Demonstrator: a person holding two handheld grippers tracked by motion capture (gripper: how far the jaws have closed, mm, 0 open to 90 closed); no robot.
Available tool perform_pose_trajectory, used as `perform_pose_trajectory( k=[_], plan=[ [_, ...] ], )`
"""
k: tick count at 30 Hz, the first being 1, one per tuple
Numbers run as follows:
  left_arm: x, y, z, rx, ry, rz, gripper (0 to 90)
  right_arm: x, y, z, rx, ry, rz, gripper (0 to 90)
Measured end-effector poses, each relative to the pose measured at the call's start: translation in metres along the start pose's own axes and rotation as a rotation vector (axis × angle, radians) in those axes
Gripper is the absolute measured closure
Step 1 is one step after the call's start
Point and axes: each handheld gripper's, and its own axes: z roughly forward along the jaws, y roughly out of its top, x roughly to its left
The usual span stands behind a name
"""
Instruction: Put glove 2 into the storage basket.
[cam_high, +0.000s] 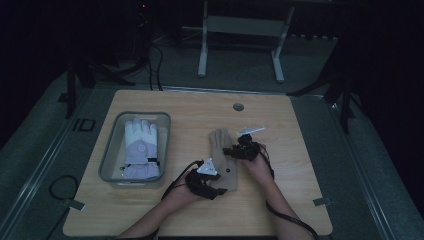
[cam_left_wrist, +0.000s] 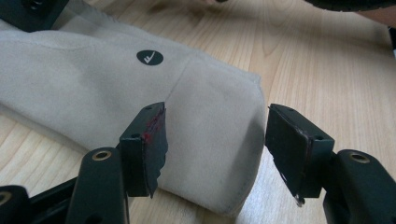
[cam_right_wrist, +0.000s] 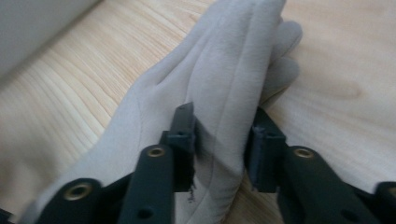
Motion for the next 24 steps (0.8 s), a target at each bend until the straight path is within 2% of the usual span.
perform_pose_trajectory(
  k=[1, 2, 3, 4, 5, 6, 7, 11, 12, 13, 14, 15, 16, 19, 21, 23, 24],
  plan=[
    [0.0, 0.0, 0.0, 0.0, 0.0, 0.0, 38.7, 0.0, 0.0, 0.0, 0.0, 0.0, 0.0, 69.1],
    [-0.002, 0.0, 0.0, 0.007, 0.006, 0.014, 38.7, 0.004, 0.0, 0.0, -0.002, -0.027, -0.037, 69.8],
    [-0.002, 0.0, 0.0, 0.007, 0.006, 0.014, 38.3, 0.004, 0.0, 0.0, -0.002, -0.027, -0.037, 69.8],
    [-0.003, 0.0, 0.001, 0.018, 0.008, 0.028, 38.3, 0.014, -0.002, -0.001, -0.018, -0.083, -0.126, 71.3],
    [-0.003, 0.0, 0.0, 0.024, 0.011, 0.038, 37.1, 0.021, -0.004, -0.001, -0.032, -0.12, -0.186, 72.3],
    [-0.004, 0.0, 0.001, 0.028, 0.016, 0.045, 36.5, 0.025, -0.006, -0.001, -0.048, -0.146, -0.227, 73.5],
    [-0.005, 0.0, 0.001, 0.031, 0.021, 0.052, 36.2, 0.026, -0.006, -0.001, -0.051, -0.152, -0.24, 73.6],
    [-0.007, -0.001, 0.002, 0.032, 0.035, 0.08, 34.6, 0.025, -0.008, -0.002, -0.067, -0.143, -0.218, 73.8],
    [-0.01, -0.001, 0.003, 0.043, 0.056, 0.11, 34.6, 0.024, -0.008, -0.002, -0.066, -0.135, -0.2, 73.8],
    [-0.01, -0.001, 0.003, 0.043, 0.056, 0.11, 34.6, 0.024, -0.008, -0.002, -0.066, -0.135, -0.2, 73.8],
    [-0.013, -0.001, 0.005, 0.06, 0.084, 0.149, 34.9, 0.023, -0.008, -0.002, -0.06, -0.13, -0.19, 73.8],
    [-0.013, -0.001, 0.005, 0.06, 0.084, 0.149, 35.2, 0.023, -0.008, -0.002, -0.06, -0.13, -0.19, 73.8],
    [-0.017, -0.001, 0.007, 0.073, 0.121, 0.19, 36.4, 0.024, -0.006, -0.002, -0.052, -0.134, -0.188, 73.8],
    [-0.019, -0.001, 0.008, 0.079, 0.141, 0.212, 39.4, 0.024, -0.006, -0.002, -0.05, -0.134, -0.185, 73.8],
    [-0.019, 0.0, 0.007, 0.082, 0.151, 0.211, 42.3, 0.023, -0.006, -0.002, -0.049, -0.132, -0.179, 73.8],
    [-0.018, 0.002, 0.007, 0.091, 0.166, 0.209, 52.4, 0.024, -0.006, -0.002, -0.049, -0.134, -0.179, 73.8],
    [-0.018, 0.004, 0.008, 0.1, 0.202, 0.206, 59.5, 0.025, -0.005, -0.002, -0.045, -0.134, -0.175, 73.9]
  ],
)
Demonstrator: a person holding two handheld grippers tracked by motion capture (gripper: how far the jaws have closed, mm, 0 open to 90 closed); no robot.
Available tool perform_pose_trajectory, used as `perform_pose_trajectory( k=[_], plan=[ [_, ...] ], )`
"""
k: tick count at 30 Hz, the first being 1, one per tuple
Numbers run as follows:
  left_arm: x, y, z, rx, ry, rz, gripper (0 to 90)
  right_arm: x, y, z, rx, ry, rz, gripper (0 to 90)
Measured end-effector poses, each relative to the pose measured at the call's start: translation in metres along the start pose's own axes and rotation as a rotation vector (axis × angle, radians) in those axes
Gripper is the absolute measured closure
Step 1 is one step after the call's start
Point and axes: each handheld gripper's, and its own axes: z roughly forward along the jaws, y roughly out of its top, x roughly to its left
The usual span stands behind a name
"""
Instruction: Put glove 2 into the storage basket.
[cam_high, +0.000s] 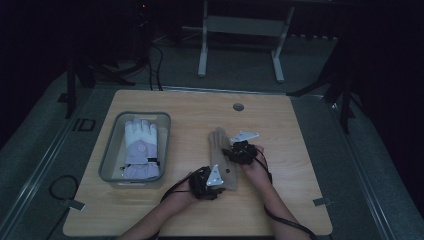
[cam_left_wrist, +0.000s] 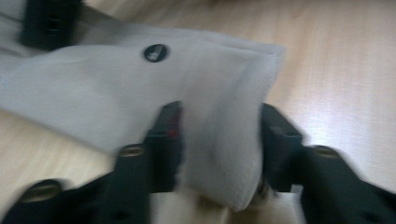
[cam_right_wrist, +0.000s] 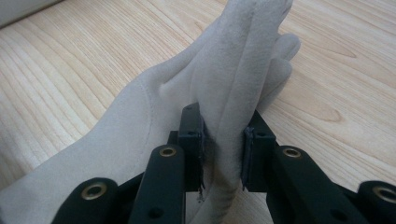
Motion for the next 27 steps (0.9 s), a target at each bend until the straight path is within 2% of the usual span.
perform_pose_trajectory(
  k=[1, 2, 3, 4, 5, 6, 7, 10, 17, 24, 27],
  plan=[
    [0.0, 0.0, 0.0, 0.0, 0.0, 0.0, 63.5, 0.0, 0.0, 0.0, 0.0, 0.0, 0.0, 73.9],
    [0.001, 0.001, 0.0, 0.012, 0.03, -0.001, 63.5, 0.0, 0.0, 0.0, 0.001, -0.001, -0.001, 73.9],
    [0.002, 0.002, 0.0, 0.013, 0.026, -0.013, 73.7, 0.001, 0.001, 0.0, 0.001, -0.002, -0.001, 74.2],
    [0.005, 0.003, 0.0, 0.016, 0.003, -0.038, 78.3, 0.002, 0.002, 0.0, -0.001, -0.006, 0.0, 74.5],
    [0.005, 0.003, 0.0, 0.016, 0.003, -0.038, 79.4, 0.002, 0.002, 0.0, -0.001, -0.006, 0.0, 74.5],
    [0.008, 0.003, -0.001, 0.016, -0.022, -0.067, 80.1, 0.004, 0.003, 0.0, -0.006, -0.009, 0.001, 75.0],
    [0.008, 0.003, -0.001, 0.016, -0.022, -0.067, 80.5, 0.004, 0.004, 0.0, -0.01, -0.009, 0.0, 75.0],
    [0.012, 0.004, -0.006, 0.029, -0.056, -0.075, 81.3, 0.006, 0.009, -0.003, -0.016, -0.007, -0.011, 75.4],
    [0.016, 0.006, -0.017, 0.045, -0.058, -0.067, 81.7, 0.012, 0.022, -0.013, -0.037, 0.003, -0.017, 75.8],
    [0.023, 0.015, -0.038, 0.051, -0.049, -0.039, 81.8, 0.015, 0.035, -0.02, -0.064, 0.013, -0.008, 76.0],
    [0.025, 0.019, -0.047, 0.058, -0.046, -0.026, 81.7, 0.019, 0.045, -0.025, -0.078, 0.008, -0.019, 76.0]
  ],
)
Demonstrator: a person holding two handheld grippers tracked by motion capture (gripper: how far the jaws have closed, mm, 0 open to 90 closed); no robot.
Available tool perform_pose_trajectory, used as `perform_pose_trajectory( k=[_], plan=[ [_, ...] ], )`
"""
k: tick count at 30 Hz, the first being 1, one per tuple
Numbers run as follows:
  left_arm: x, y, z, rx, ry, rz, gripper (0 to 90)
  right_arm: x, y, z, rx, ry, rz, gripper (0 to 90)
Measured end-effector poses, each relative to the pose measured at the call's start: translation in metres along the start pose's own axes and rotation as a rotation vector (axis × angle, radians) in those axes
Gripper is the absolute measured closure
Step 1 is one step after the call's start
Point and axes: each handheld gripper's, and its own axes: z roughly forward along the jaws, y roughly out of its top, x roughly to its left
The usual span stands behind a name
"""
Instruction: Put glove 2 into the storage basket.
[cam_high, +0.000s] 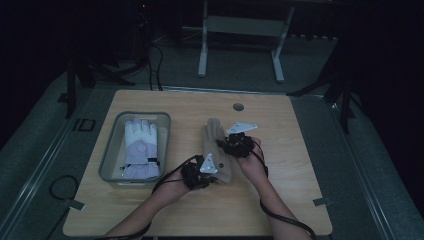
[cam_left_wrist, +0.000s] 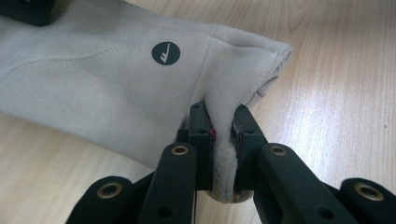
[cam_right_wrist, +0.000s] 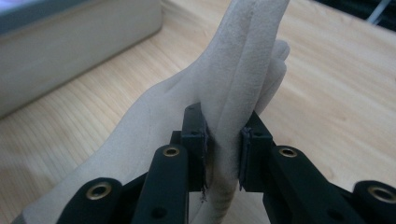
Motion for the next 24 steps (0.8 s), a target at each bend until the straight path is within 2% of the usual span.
perform_pose_trajectory(
  k=[6, 11, 16, 17, 20, 24],
  plan=[
    [0.005, 0.004, -0.018, 0.002, 0.002, 0.008, 81.8, 0.004, 0.015, -0.006, -0.025, 0.01, 0.007, 76.1],
    [0.008, 0.005, -0.033, 0.014, 0.021, 0.026, 81.8, 0.01, 0.03, -0.009, -0.037, 0.021, -0.004, 76.1],
    [0.011, 0.005, -0.042, 0.024, 0.032, 0.035, 81.8, 0.016, 0.04, -0.01, -0.053, 0.027, -0.013, 76.1],
    [0.013, 0.003, -0.048, 0.033, 0.038, 0.037, 81.7, 0.019, 0.046, -0.009, -0.056, 0.032, -0.021, 76.1],
    [0.014, 0.002, -0.053, 0.028, 0.041, 0.03, 81.8, 0.023, 0.052, -0.008, -0.058, 0.033, -0.026, 76.1],
    [0.018, -0.003, -0.067, 0.039, 0.059, 0.031, 81.7, 0.03, 0.063, -0.004, -0.067, 0.043, -0.037, 76.1]
  ],
)
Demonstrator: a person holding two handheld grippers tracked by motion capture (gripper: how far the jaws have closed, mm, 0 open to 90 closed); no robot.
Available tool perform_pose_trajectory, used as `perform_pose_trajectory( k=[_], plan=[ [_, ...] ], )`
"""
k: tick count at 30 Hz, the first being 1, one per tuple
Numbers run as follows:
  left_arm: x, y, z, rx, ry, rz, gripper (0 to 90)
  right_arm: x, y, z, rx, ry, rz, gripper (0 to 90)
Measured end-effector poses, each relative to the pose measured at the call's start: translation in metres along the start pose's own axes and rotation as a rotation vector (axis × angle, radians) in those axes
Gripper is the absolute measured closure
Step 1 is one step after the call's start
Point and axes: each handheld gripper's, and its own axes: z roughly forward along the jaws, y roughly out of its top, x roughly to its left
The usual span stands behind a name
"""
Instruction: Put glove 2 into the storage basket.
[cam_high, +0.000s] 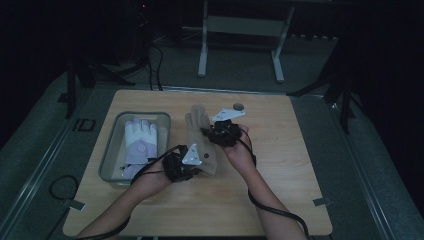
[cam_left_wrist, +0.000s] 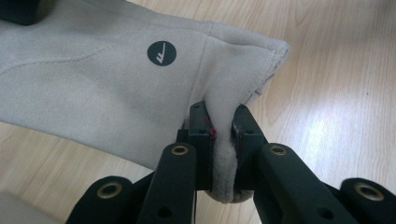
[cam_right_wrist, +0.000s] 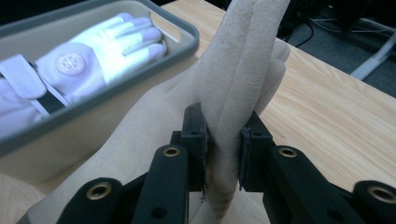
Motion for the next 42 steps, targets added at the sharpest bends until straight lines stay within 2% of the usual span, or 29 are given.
perform_pose_trajectory(
  k=[8, 23, 29, 35, 38, 42],
  plan=[
    [0.006, -0.015, -0.021, 0.02, 0.026, -0.017, 81.7, 0.017, 0.02, 0.016, -0.01, 0.03, -0.014, 76.1],
    [0.017, -0.057, -0.05, 0.078, 0.069, -0.063, 81.7, 0.056, 0.05, 0.058, -0.005, 0.09, -0.055, 76.1],
    [0.021, -0.073, -0.062, 0.088, 0.083, -0.088, 81.7, 0.073, 0.059, 0.076, 0.006, 0.11, -0.068, 76.1],
    [0.024, -0.085, -0.07, 0.095, 0.1, -0.106, 81.6, 0.083, 0.066, 0.09, 0.01, 0.131, -0.07, 76.1],
    [0.028, -0.095, -0.076, 0.098, 0.12, -0.129, 81.7, 0.088, 0.071, 0.098, 0.014, 0.141, -0.071, 76.1],
    [0.029, -0.103, -0.083, 0.096, 0.134, -0.149, 81.6, 0.096, 0.08, 0.108, 0.021, 0.148, -0.106, 76.2]
  ],
)
